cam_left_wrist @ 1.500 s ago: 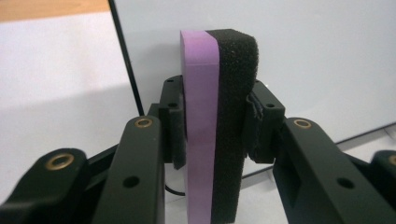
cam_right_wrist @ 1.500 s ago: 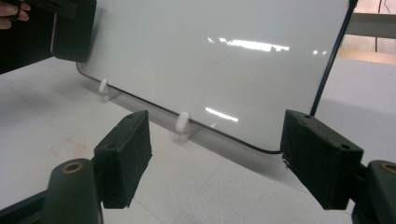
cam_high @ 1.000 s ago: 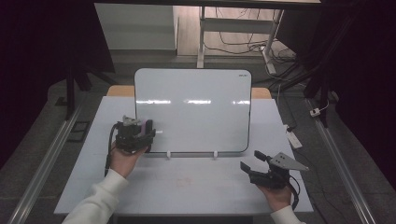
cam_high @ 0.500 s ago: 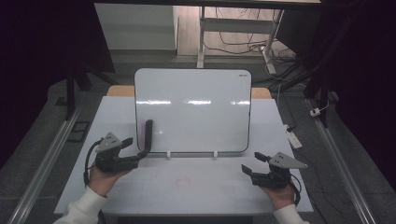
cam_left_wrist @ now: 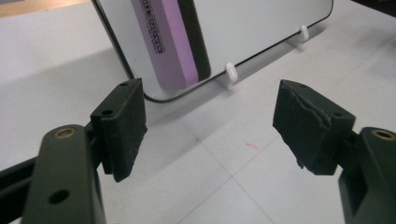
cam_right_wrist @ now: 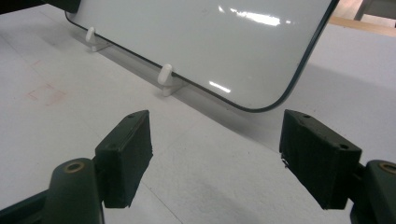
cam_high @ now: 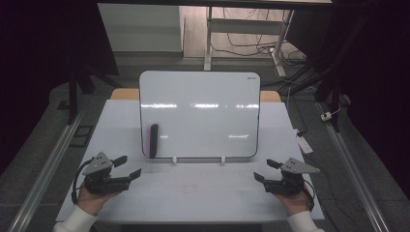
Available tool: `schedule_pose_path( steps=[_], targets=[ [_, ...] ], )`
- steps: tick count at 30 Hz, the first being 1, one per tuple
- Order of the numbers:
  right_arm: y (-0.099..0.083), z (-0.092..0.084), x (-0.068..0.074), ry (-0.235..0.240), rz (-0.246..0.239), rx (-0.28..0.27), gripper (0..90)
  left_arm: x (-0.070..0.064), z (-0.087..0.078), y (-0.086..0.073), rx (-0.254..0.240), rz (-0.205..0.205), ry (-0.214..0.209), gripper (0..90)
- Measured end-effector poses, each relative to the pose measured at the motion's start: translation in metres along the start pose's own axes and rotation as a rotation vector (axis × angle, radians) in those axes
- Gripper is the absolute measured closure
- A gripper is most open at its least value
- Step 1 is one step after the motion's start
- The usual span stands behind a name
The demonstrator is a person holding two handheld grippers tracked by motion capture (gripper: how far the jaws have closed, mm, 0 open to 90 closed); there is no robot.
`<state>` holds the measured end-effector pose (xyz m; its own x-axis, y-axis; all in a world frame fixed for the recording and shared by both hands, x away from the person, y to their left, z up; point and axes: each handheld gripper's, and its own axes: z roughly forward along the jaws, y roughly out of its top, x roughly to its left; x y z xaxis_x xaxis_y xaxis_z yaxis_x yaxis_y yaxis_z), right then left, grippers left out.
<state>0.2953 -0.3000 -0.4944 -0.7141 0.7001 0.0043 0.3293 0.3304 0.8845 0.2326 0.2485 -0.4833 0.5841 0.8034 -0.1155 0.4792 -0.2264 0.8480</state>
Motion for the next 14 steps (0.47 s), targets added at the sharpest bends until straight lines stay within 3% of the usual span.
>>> schedule_pose_path(
  steps=[14],
  targets=[
    [0.0014,-0.0004,0.0009,0.005,-0.014,-0.009,24.6,-0.0005,0.0022,-0.0023,0.019,-0.013,-0.013,25.8]
  ],
)
